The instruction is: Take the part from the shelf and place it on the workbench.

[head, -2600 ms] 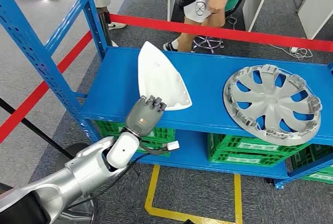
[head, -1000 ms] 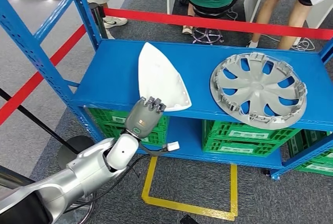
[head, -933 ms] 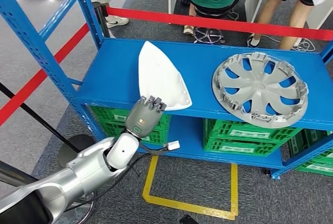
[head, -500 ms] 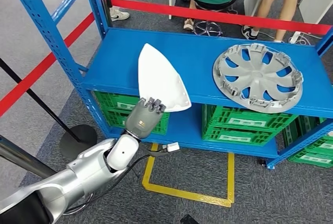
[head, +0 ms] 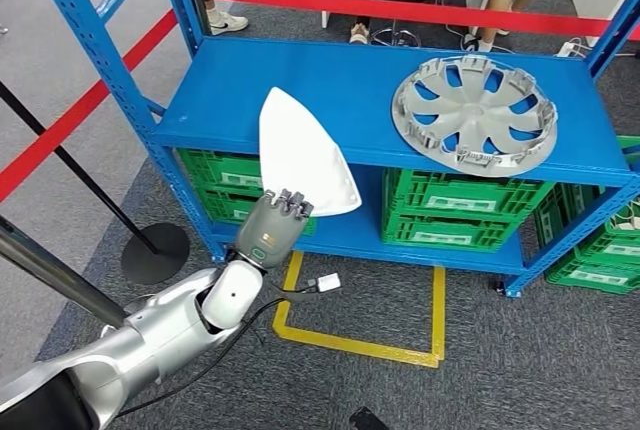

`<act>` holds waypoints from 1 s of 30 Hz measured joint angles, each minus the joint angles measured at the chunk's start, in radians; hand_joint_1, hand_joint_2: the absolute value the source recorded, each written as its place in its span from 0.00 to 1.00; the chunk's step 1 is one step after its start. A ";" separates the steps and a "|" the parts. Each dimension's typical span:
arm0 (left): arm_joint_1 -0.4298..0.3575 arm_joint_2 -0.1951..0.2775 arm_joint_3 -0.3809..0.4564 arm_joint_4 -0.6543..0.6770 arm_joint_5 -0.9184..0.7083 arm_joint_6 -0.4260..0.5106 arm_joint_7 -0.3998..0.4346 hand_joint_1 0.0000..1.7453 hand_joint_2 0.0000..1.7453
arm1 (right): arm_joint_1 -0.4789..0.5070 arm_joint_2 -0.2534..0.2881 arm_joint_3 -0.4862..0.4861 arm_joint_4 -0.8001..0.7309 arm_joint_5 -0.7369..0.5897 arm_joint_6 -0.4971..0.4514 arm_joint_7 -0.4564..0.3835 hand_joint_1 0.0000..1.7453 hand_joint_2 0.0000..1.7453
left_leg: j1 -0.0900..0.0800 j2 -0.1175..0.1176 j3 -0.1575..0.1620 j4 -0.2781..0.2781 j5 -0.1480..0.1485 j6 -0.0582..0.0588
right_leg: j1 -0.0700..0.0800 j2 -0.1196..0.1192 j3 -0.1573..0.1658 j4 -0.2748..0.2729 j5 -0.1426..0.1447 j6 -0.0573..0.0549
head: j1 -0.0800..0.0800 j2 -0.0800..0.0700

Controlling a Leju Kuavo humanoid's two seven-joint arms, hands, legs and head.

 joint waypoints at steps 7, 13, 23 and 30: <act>0.004 0.006 -0.001 -0.007 0.000 0.000 0.000 1.00 1.00 | 0.020 -0.017 0.000 0.000 0.013 -0.053 -0.013 0.00 0.00 | -0.004 0.004 0.025 -0.128 0.030 0.030 | -0.010 0.000 -0.051 0.058 -0.045 0.039 | 0.003 0.000; 0.015 0.014 -0.001 -0.007 0.000 0.004 -0.001 1.00 1.00 | 0.022 -0.042 0.000 0.000 0.008 -0.070 -0.012 0.00 0.00 | 0.001 0.006 -0.054 -0.125 0.095 0.024 | -0.016 -0.001 -0.009 0.215 -0.106 0.061 | 0.007 0.000; 0.038 0.029 0.003 -0.007 0.000 0.035 0.024 1.00 1.00 | 0.011 -0.116 -0.008 -0.002 -0.004 -0.031 -0.031 0.00 0.00 | 0.004 0.002 -0.149 0.010 0.029 -0.021 | -0.014 0.003 0.096 -0.011 -0.075 0.006 | 0.002 0.000; 0.074 0.065 0.001 -0.048 0.000 0.025 0.067 1.00 1.00 | 0.013 -0.121 -0.008 -0.002 0.008 -0.048 -0.050 0.00 0.00 | -0.010 0.002 -0.025 0.028 0.003 0.016 | 0.005 0.002 -0.003 -0.011 0.006 -0.004 | 0.002 0.000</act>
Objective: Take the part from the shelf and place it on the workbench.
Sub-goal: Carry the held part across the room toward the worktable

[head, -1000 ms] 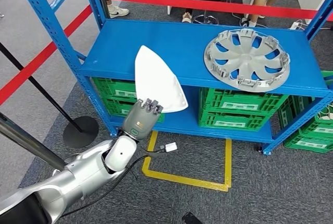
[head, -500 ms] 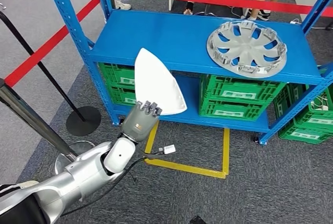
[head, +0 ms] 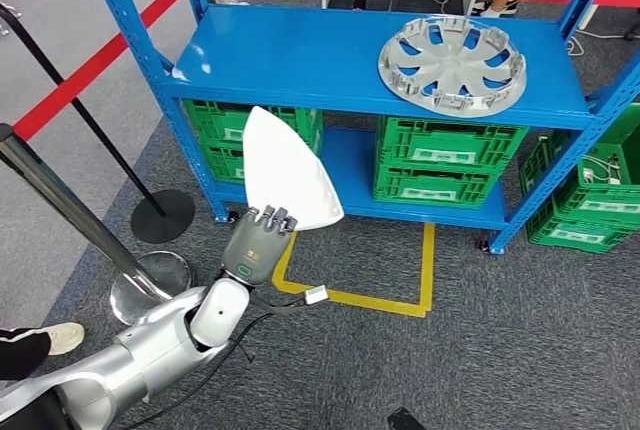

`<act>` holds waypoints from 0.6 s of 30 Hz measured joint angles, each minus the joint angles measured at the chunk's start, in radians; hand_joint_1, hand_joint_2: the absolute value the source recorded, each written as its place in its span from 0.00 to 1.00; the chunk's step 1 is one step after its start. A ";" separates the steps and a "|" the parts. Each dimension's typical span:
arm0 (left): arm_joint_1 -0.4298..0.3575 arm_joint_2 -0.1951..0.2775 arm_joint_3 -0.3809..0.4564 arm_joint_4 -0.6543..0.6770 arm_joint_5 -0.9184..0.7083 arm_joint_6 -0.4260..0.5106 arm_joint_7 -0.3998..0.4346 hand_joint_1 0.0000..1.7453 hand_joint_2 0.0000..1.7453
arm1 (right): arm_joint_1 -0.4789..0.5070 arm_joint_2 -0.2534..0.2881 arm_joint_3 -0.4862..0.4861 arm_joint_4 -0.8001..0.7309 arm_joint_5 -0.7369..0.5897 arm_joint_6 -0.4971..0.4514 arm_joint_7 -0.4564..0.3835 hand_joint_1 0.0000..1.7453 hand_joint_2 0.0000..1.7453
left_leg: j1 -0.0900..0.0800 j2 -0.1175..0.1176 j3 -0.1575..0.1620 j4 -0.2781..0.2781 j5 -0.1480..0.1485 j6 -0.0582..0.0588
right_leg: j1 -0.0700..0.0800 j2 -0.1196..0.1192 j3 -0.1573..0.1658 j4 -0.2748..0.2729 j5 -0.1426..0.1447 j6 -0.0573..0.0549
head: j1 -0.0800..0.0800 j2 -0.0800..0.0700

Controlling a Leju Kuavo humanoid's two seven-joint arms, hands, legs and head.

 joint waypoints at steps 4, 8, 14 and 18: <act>0.015 0.042 0.000 -0.062 0.000 -0.024 0.024 1.00 1.00 | 0.002 0.000 0.000 0.000 0.009 -0.017 -0.006 0.00 0.00 | -0.015 0.002 0.092 -0.159 -0.009 0.005 | -0.004 -0.003 -0.019 -0.014 0.046 0.015 | -0.002 0.000; 0.041 0.088 -0.001 -0.109 0.000 -0.034 0.038 1.00 1.00 | 0.015 0.000 0.000 0.001 0.016 -0.028 0.001 0.00 0.00 | -0.007 0.005 0.054 -0.173 0.043 0.018 | -0.009 -0.002 -0.059 0.080 -0.074 0.034 | -0.001 0.000; 0.063 0.118 -0.002 -0.141 0.000 -0.034 0.040 1.00 1.00 | 0.012 -0.002 0.000 0.001 0.018 -0.031 0.002 0.00 0.00 | 0.006 0.008 -0.042 -0.165 0.118 0.003 | -0.018 -0.003 0.014 0.223 -0.097 0.061 | 0.005 0.000; 0.065 0.134 -0.001 -0.162 0.000 -0.045 0.044 1.00 1.00 | 0.006 -0.002 0.000 0.001 0.021 -0.036 0.003 0.00 0.00 | 0.008 0.005 -0.081 -0.149 0.158 -0.019 | -0.019 0.002 0.171 0.000 -0.149 0.054 | 0.007 0.000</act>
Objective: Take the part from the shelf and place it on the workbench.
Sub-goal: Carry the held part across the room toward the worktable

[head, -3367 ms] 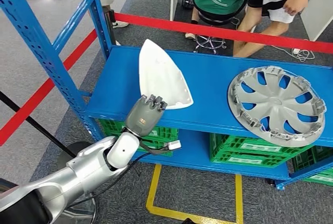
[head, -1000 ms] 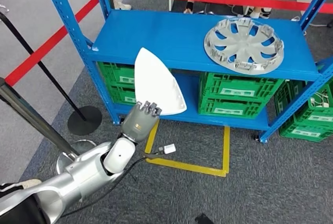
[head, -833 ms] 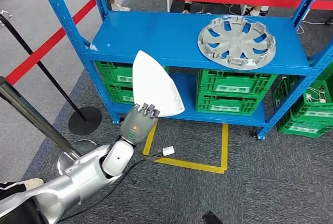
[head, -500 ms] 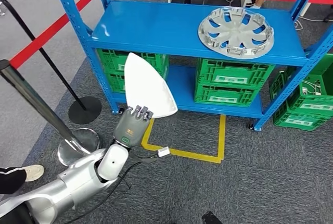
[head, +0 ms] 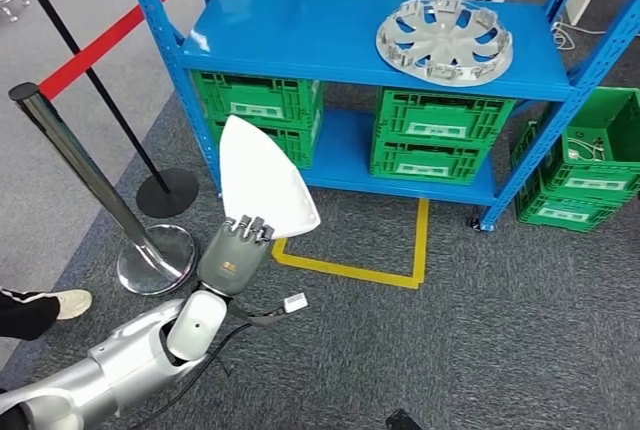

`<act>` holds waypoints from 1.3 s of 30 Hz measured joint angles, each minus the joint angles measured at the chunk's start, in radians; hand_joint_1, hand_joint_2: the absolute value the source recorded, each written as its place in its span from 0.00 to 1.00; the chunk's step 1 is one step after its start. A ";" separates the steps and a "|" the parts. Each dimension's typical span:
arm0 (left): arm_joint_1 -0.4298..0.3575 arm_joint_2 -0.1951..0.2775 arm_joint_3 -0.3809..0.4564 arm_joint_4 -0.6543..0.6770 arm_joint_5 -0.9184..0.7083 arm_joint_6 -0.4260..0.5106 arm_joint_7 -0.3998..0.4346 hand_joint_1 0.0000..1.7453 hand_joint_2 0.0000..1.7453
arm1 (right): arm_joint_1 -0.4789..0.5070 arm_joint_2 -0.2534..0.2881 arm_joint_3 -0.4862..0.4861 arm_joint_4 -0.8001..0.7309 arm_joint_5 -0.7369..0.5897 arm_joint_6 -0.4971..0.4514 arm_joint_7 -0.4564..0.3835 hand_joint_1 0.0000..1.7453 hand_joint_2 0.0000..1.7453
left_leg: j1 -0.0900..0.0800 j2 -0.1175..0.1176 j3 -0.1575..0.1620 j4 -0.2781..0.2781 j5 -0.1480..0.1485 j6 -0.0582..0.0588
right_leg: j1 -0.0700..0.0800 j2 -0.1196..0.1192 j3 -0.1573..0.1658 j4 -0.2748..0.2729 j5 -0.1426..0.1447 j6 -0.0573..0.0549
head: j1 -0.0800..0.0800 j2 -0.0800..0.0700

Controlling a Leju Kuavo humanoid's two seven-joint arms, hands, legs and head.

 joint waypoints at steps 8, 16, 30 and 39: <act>0.007 0.034 -0.010 -0.077 0.000 -0.053 0.009 1.00 1.00 | 0.004 -0.002 0.000 0.000 0.007 -0.015 -0.001 0.00 0.00 | 0.008 -0.003 -0.074 0.263 -0.207 -0.031 | 0.002 -0.003 -0.088 0.007 0.078 -0.052 | -0.011 0.000; -0.002 0.043 -0.012 -0.129 0.000 -0.061 0.003 1.00 1.00 | 0.005 -0.002 0.000 0.000 0.017 -0.022 -0.002 0.00 0.00 | -0.006 -0.002 0.179 0.010 -0.187 0.002 | 0.005 -0.014 -0.174 0.004 0.161 -0.031 | -0.009 0.000; 0.093 0.024 0.261 -0.319 0.001 -0.173 -0.409 1.00 1.00 | 0.008 0.003 0.007 0.000 0.024 -0.020 -0.005 0.00 0.00 | -0.007 -0.092 0.100 0.003 -0.095 0.015 | -0.001 0.055 -0.061 -0.003 0.067 -0.022 | -0.008 0.000; 0.175 -0.017 0.456 -0.432 0.050 -0.284 -0.580 1.00 1.00 | 0.017 0.027 0.007 0.000 0.032 -0.065 -0.005 0.00 0.00 | 0.016 -0.019 -0.038 0.271 -0.227 -0.045 | -0.002 -0.046 -0.070 -0.024 0.091 -0.049 | -0.026 0.000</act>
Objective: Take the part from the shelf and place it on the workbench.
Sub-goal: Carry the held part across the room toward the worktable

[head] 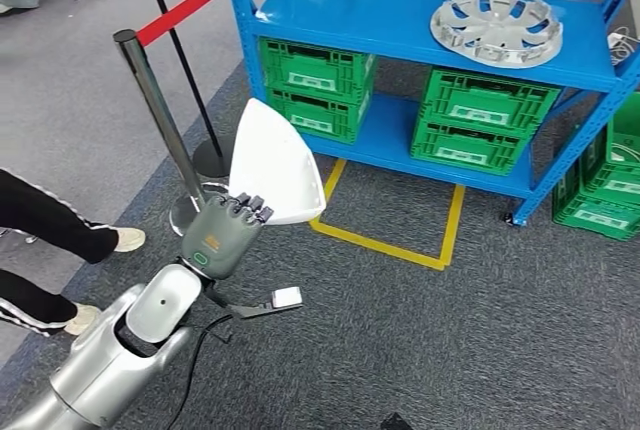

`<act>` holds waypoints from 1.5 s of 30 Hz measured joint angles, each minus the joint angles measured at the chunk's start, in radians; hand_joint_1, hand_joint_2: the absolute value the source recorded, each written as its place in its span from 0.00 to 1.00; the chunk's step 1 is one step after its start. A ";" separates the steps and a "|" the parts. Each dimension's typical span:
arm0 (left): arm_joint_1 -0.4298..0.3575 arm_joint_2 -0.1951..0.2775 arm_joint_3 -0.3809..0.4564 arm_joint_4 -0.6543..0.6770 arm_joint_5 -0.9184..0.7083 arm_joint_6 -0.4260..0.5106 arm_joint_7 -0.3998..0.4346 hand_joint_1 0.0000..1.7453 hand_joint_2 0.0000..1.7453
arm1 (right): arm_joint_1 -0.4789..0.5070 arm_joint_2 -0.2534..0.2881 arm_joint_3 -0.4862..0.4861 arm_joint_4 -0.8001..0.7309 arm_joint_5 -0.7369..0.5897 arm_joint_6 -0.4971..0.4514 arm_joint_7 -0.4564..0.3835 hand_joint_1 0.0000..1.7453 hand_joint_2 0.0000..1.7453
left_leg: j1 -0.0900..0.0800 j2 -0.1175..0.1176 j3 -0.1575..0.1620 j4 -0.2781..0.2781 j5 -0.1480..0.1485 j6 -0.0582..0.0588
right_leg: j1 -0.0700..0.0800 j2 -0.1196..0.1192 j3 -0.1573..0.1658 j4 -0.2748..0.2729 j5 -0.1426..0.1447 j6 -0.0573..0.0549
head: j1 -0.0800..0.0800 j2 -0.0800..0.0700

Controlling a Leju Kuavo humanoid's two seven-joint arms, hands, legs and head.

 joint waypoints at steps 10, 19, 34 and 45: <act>0.036 -0.009 0.063 -0.059 0.058 -0.023 -0.027 1.00 1.00 | 0.000 0.025 0.001 0.000 0.010 -0.021 0.009 0.00 0.00 | 0.000 0.049 0.135 -0.262 0.124 0.037 | -0.004 -0.084 -0.009 0.017 -0.010 0.049 | 0.003 0.000; 0.055 -0.016 0.073 -0.071 0.106 -0.046 -0.044 1.00 1.00 | 0.014 0.028 0.001 0.001 0.016 -0.013 0.012 0.00 0.00 | -0.009 -0.080 0.123 -0.261 0.139 0.062 | 0.004 0.069 -0.067 0.154 -0.056 0.025 | 0.008 0.000; 0.045 -0.015 0.085 -0.100 0.262 -0.140 -0.105 1.00 1.00 | 0.014 0.032 0.001 0.001 0.019 0.012 0.005 0.00 0.00 | 0.005 0.027 0.026 -0.086 0.092 0.005 | 0.003 -0.035 0.009 0.005 -0.014 0.005 | -0.004 0.000; 0.038 -0.012 0.085 -0.117 0.285 -0.148 -0.105 1.00 1.00 | 0.018 0.024 0.001 0.001 0.020 0.057 -0.012 0.00 0.00 | -0.005 0.003 0.111 -0.259 0.143 0.066 | 0.006 0.027 -0.095 0.260 -0.157 0.046 | 0.007 0.000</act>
